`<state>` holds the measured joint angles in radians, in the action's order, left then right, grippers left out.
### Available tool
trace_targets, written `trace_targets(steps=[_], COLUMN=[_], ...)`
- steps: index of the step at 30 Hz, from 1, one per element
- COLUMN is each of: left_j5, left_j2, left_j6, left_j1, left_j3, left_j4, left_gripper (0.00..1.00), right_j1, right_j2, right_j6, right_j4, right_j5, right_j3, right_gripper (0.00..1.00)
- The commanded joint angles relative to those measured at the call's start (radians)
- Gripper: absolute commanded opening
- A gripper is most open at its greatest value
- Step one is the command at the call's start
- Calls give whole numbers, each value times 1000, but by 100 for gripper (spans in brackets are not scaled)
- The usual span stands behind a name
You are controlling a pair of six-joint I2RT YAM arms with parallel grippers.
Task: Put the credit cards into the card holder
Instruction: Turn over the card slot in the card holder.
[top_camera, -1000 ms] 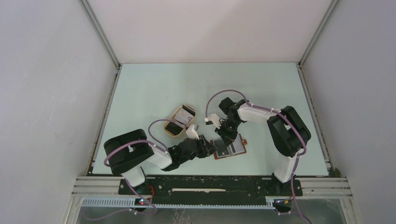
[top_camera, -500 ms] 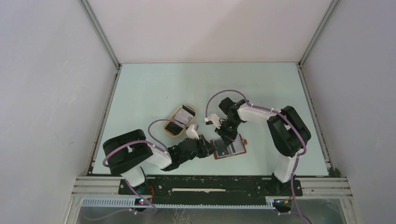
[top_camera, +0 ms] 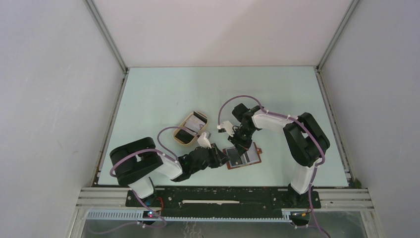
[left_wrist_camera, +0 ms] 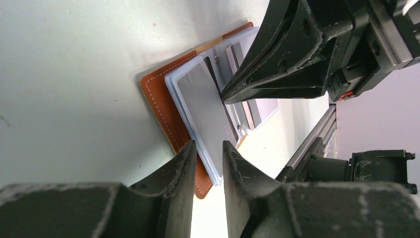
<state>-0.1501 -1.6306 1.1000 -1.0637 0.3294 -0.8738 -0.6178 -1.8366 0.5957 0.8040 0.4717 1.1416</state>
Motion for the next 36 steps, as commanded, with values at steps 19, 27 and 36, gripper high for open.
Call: trace_targets(steps=[19, 27, 36], left_j5=[34, 43, 59], left_j2=[-48, -49, -69], left_j6=[14, 14, 20], left_j1=[7, 7, 10], left_j3=[56, 56, 64], left_j4=[-77, -92, -117], left_gripper=[25, 19, 19], right_j1=[-5, -5, -5], right_j2=[-11, -9, 3], right_j6=[-1, 1, 4], right_j4=[15, 16, 18], right_j5=[-26, -24, -5], right_j3=[20, 20, 20], right_gripper=[7, 7, 7])
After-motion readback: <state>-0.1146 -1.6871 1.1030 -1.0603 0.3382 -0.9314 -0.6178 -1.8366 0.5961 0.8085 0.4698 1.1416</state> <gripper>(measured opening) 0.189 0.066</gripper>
